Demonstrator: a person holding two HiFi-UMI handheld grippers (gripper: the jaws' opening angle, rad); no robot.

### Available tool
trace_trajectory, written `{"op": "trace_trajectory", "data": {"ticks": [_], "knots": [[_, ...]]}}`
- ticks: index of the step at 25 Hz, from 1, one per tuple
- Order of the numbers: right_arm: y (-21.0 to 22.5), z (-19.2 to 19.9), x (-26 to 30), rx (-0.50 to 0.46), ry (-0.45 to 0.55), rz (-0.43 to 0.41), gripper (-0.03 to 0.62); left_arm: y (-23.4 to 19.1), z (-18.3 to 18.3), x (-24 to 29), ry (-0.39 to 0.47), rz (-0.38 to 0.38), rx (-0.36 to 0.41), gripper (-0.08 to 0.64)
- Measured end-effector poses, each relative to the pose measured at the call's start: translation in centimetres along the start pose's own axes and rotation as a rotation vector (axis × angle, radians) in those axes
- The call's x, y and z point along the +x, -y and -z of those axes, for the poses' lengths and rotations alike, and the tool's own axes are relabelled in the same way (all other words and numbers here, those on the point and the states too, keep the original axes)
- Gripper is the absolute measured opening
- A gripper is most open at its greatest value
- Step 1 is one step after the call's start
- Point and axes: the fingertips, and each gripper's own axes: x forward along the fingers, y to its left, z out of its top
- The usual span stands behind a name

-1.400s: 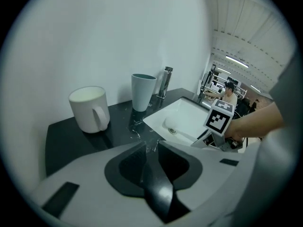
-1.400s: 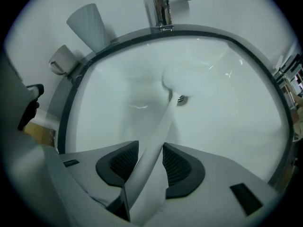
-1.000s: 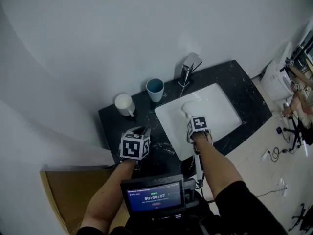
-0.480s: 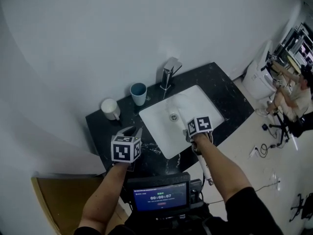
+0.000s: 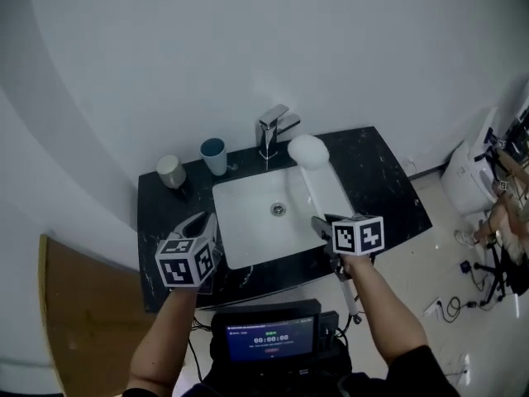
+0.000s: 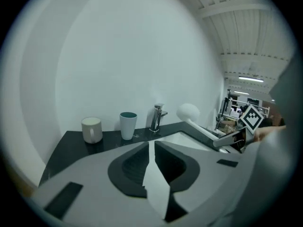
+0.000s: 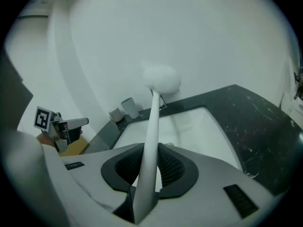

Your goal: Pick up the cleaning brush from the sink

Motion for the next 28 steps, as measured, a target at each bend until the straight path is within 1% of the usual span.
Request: {"op": "trace_trajectory", "data": {"ticks": [2,4,7,9,11,13,16,19,22,25,28], "knots": [[0.9,-1.2,-3.5,-0.08,0.032,-0.064,0.075,4.1,0.5,-1.6,0.046,-0.055,-0.062,0.033],[1.0,-2.1,-7.1,-0.141,0.05,-0.125,0.075,8.4,0.9,-3.4,0.069,-0.091,-0.097,0.029],[0.4,-3.1,-12.0,-0.201,0.104,-0.191,0.075,13.6,0.8,-6.4,0.1,-0.107,-0.101,0.012],[-0.4,-3.5,-14.5,-0.222,0.137,-0.234,0.075,15.9,0.8,-8.4,0.128,-0.108,-0.106,0.011],[-1.4,-3.0,-16.4,-0.239,0.156,-0.27,0.075,17.4,1.4,-10.3,0.143,-0.105,-0.09,0.011],[-2.2,-2.5,-17.8,-0.27,0.175,-0.266,0.075,18.1,2.1,-11.9,0.158,-0.096,-0.087,0.009],[-3.4,-1.6,-19.8,-0.307,0.209,-0.233,0.075,18.9,3.0,-14.1,0.177,-0.087,-0.093,0.009],[-5.0,-0.9,-22.2,-0.348,0.284,-0.207,0.075,20.2,3.4,-16.1,0.22,-0.063,-0.058,0.009],[-6.6,-0.3,-24.5,-0.349,0.355,-0.218,0.075,21.6,3.7,-17.9,0.266,-0.053,-0.07,0.009],[-6.7,0.4,-27.1,-0.342,0.38,-0.213,0.075,23.2,3.9,-19.8,0.288,-0.058,-0.068,0.009],[-6.2,0.8,-29.3,-0.362,0.393,-0.203,0.075,24.4,3.6,-20.9,0.301,-0.069,-0.07,0.009]]}}
